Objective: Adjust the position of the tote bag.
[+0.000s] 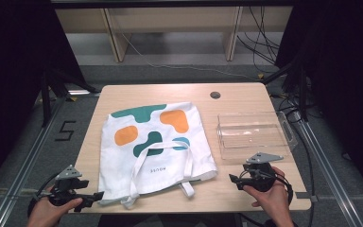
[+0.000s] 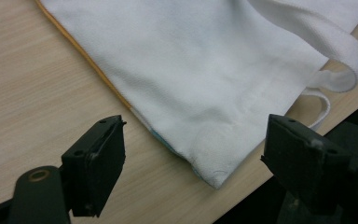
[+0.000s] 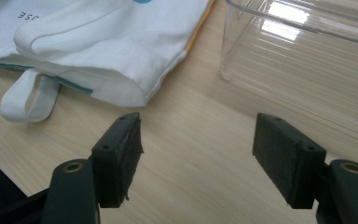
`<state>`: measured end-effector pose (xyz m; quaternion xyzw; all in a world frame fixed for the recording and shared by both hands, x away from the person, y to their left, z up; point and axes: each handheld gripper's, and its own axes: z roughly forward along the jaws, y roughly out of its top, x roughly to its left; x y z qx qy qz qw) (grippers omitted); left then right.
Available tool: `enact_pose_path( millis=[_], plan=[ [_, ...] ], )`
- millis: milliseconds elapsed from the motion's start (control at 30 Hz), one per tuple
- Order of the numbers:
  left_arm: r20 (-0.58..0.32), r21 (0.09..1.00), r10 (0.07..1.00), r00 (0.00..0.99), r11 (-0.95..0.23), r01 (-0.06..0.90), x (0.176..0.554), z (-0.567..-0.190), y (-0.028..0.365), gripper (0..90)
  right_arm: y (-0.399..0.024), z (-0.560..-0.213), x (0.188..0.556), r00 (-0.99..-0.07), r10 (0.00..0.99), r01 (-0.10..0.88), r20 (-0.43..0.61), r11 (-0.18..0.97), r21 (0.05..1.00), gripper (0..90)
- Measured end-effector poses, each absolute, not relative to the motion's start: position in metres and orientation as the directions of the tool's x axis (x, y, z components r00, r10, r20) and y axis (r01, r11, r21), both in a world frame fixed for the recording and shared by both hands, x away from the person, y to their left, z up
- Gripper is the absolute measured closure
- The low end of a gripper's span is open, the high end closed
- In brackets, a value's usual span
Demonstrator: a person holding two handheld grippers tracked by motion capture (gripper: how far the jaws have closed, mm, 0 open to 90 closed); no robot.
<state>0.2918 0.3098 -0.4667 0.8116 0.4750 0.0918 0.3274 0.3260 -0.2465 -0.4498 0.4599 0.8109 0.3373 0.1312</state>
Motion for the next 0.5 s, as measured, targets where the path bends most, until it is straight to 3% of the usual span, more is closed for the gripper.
enact_pose_path(
  millis=[300,400,500],
  plan=[
    [-0.169,0.625,0.843,0.511,-0.309,0.716,0.293,-0.47,0.31,19.7,-0.244,-0.45,0.328,-0.569,0.813,0.642,0.119,0.349,0.682,35.1],
    [-0.252,0.62,0.824,0.508,-0.265,0.738,0.293,-0.469,0.311,18.0,-0.238,-0.45,0.33,-0.612,0.787,0.597,0.077,0.396,0.698,35.0],
    [-0.217,0.613,0.832,0.51,-0.29,0.734,0.293,-0.469,0.309,18.0,-0.229,-0.451,0.332,-0.63,0.773,0.589,0.068,0.42,0.691,35.2]
  ],
)
